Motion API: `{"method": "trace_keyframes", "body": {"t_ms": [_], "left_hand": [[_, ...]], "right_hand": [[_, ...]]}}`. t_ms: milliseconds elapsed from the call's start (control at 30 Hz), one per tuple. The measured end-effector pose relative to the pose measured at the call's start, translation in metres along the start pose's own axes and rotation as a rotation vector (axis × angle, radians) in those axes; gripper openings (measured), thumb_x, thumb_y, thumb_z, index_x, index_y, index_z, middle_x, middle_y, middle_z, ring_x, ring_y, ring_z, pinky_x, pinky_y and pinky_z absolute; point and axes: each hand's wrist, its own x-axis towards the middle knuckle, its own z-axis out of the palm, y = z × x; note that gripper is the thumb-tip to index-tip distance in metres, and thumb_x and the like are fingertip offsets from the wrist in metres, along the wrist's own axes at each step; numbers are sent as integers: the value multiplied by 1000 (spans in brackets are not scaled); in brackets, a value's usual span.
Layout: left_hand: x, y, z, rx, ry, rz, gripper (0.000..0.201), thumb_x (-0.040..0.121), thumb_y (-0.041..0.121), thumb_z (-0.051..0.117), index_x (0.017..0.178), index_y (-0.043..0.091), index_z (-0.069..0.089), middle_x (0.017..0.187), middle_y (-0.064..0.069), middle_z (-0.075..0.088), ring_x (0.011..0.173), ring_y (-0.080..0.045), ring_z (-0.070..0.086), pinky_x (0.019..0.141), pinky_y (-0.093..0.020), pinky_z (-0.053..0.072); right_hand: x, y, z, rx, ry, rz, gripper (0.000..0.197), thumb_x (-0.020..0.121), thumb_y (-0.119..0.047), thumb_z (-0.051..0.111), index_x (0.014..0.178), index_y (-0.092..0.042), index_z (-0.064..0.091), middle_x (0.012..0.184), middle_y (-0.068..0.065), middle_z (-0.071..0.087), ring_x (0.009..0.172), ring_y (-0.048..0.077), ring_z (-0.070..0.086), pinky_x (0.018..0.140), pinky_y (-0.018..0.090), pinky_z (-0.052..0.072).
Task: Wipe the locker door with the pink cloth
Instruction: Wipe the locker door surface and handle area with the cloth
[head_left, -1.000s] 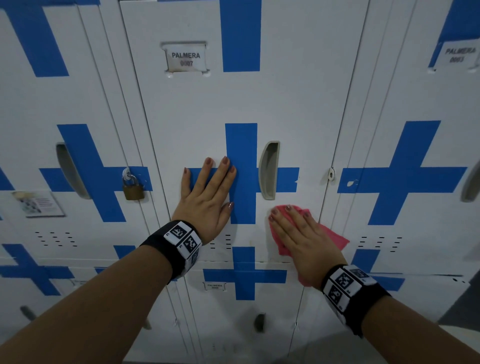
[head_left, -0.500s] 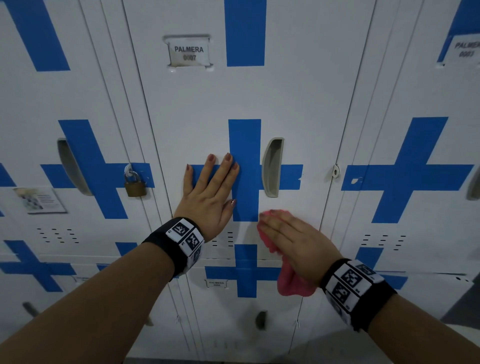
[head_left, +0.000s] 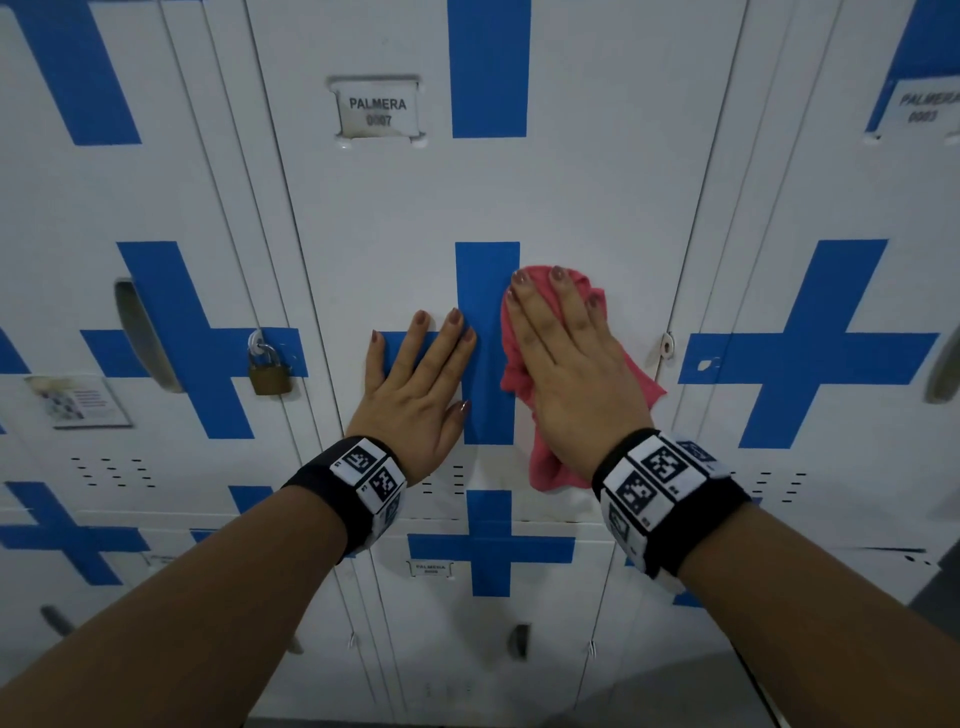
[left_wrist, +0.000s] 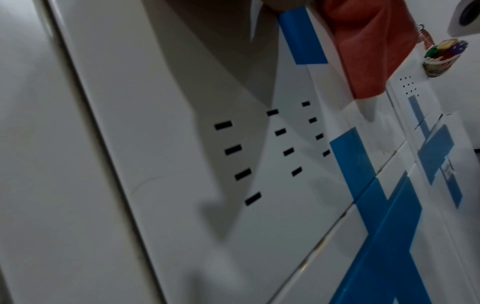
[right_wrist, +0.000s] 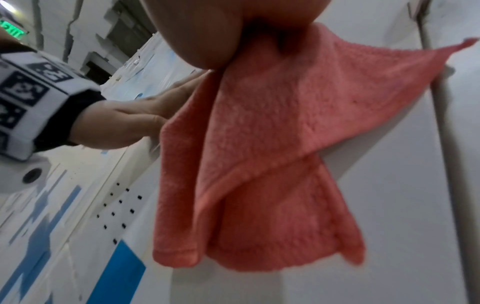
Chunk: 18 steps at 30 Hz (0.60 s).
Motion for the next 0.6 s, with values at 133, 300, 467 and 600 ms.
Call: {"method": "trace_keyframes", "body": {"t_ms": [133, 300, 467, 600], "left_hand": [[0, 0, 1, -2, -7, -3, 76, 90, 41, 35, 149, 21, -9, 156, 5, -19, 144, -22, -15, 113, -51, -10], [0, 0, 0, 3, -1, 0, 76, 90, 41, 35, 149, 21, -9, 156, 5, -19, 144, -22, -15, 113, -50, -12], [0, 0, 0, 11, -10, -2, 77, 90, 41, 35, 149, 21, -10, 156, 4, -20, 144, -23, -15, 113, -51, -11], [0, 0, 0, 19, -11, -4, 77, 90, 41, 35, 149, 21, -10, 156, 3, -20, 144, -24, -14, 113, -51, -10]], "right_hand": [[-12, -3, 8, -71, -68, -69, 78, 87, -21, 56, 148, -6, 10, 157, 9, 5, 144, 30, -3, 116, 48, 2], [-32, -7, 22, -87, -119, -116, 89, 78, -19, 59, 148, -5, 5, 156, 7, 1, 144, 29, -1, 116, 47, 2], [-49, -8, 32, -86, -208, -147, 86, 75, -25, 40, 147, -6, -4, 157, 10, -5, 143, 30, -8, 115, 49, 2], [-62, -7, 46, -70, -203, -155, 87, 74, -23, 41, 147, -5, -3, 156, 12, -3, 143, 31, -9, 114, 49, 0]]}}
